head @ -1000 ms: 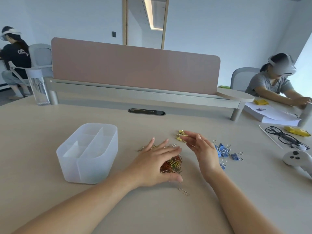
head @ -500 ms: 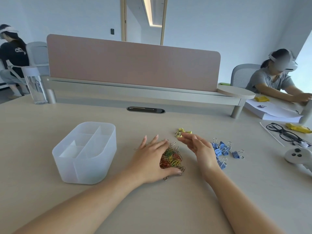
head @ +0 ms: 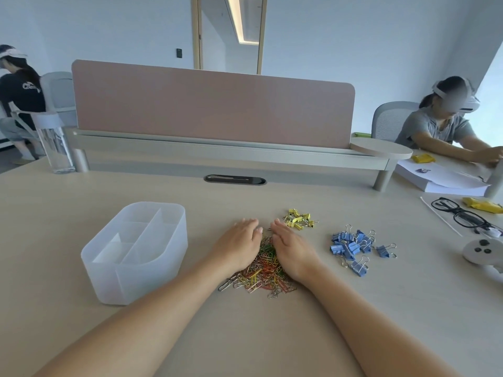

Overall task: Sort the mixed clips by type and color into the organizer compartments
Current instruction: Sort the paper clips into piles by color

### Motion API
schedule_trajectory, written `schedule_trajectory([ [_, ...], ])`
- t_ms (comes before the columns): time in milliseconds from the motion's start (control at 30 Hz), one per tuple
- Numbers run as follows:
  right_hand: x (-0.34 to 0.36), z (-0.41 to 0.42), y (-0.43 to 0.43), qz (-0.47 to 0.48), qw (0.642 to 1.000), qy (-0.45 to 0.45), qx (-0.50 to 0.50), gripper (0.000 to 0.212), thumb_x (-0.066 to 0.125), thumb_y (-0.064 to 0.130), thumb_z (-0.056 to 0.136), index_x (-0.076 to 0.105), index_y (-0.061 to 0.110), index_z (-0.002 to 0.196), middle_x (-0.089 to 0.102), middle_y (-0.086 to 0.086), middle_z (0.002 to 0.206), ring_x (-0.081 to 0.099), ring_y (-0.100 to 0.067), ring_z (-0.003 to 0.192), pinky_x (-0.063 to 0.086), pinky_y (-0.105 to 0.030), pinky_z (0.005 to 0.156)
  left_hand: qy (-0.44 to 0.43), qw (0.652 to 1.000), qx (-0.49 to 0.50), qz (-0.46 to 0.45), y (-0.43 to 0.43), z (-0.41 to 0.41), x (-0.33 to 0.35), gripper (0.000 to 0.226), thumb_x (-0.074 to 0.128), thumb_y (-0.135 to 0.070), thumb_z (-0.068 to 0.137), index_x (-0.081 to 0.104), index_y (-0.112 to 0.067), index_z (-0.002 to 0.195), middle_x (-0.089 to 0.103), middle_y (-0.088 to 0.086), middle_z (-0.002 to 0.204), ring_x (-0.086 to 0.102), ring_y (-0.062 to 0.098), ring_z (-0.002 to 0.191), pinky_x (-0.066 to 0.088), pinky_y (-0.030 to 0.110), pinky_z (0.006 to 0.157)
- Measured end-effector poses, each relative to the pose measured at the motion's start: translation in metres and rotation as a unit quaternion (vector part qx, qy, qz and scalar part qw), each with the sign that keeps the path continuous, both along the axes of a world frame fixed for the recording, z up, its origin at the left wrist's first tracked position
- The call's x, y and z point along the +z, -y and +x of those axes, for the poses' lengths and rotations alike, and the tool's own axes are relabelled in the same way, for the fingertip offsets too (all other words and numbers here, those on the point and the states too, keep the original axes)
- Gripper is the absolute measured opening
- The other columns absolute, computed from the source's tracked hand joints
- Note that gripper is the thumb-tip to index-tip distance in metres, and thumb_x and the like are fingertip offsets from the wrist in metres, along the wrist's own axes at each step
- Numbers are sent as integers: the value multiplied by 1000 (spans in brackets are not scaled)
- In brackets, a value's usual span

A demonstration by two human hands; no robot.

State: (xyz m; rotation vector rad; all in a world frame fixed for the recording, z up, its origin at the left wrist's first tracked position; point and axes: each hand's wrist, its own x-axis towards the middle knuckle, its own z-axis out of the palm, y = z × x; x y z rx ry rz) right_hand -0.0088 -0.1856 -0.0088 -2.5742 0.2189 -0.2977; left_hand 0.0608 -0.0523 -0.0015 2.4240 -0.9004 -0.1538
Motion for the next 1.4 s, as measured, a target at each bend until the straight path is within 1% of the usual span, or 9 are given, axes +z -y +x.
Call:
schedule_trajectory([
  [167, 1, 0, 0, -6, 998, -51, 22, 55, 28, 24, 99, 19, 22, 153, 30, -1, 157, 23, -14, 145, 17, -32, 119, -21, 999, -33, -33, -1, -2, 1, 43, 27, -29, 106, 42, -22, 146, 41, 1, 152, 36, 15, 140, 27, 28, 113],
  [367, 0, -13, 4, 91, 995, 2, 35, 47, 35, 12, 97, 48, 23, 141, 54, 3, 140, 47, -11, 130, 33, -26, 109, -33, 996, -59, -61, -23, -8, -2, 38, 32, -24, 105, 53, -23, 137, 55, -6, 138, 48, 8, 127, 37, 28, 107],
  [500, 3, -18, 2, 164, 986, 29, 29, 44, 34, 7, 98, 61, 22, 129, 62, 7, 128, 52, -5, 122, 36, -24, 109, -29, 996, -67, -59, -37, -14, -2, 40, 31, -18, 104, 54, -26, 136, 52, -9, 142, 39, 6, 135, 24, 27, 116],
  [600, 7, -20, -1, 186, 981, 49, 15, 44, 32, 9, 100, 58, 25, 132, 56, 8, 137, 43, -4, 131, 29, -18, 107, -33, 995, -41, -88, -39, -18, -3, 41, 30, -21, 105, 46, -26, 143, 38, -8, 152, 22, 2, 144, 14, 17, 113],
  [767, 2, -21, -2, 29, 999, -25, 25, 44, 26, 22, 106, 37, 20, 148, 25, 6, 158, 9, -9, 148, 6, -22, 116, -45, 995, 68, -61, -38, -17, -6, 49, 27, -31, 105, 32, -15, 150, 30, 0, 157, 25, 12, 144, 18, 26, 116],
  [1000, -2, -4, -33, 55, 996, -22, -73, 45, 23, 22, 102, 47, 15, 139, 38, -3, 153, 24, -16, 145, 16, -31, 118, 29, 991, 129, -10, -5, -33, -19, 50, 22, -28, 103, 31, -7, 148, 28, 9, 157, 17, 18, 147, 13, 30, 119],
  [1100, 2, -1, -38, 126, 984, 9, -129, 39, 27, 21, 100, 58, 15, 123, 57, -7, 132, 46, -25, 126, 37, -34, 102, 15, 988, 143, -49, 3, -33, -17, 47, 22, -27, 102, 45, -9, 139, 42, 10, 149, 29, 21, 143, 22, 32, 116],
  [1233, 5, 1, -36, 227, 962, 67, -132, 42, 31, 21, 99, 62, 22, 126, 61, 1, 131, 52, -16, 121, 40, -27, 94, -61, 973, 153, -163, 12, -38, -6, 40, 28, -25, 98, 67, -20, 102, 67, 2, 110, 59, 22, 107, 46, 32, 91],
  [1400, 18, -7, -24, 417, 899, 110, -73, 42, 30, 16, 100, 67, 18, 120, 64, 5, 126, 54, -6, 122, 37, -24, 104, -108, 956, 95, -255, 1, -28, 3, 43, 28, -23, 102, 59, -23, 132, 55, -5, 140, 47, 7, 129, 34, 20, 106],
])
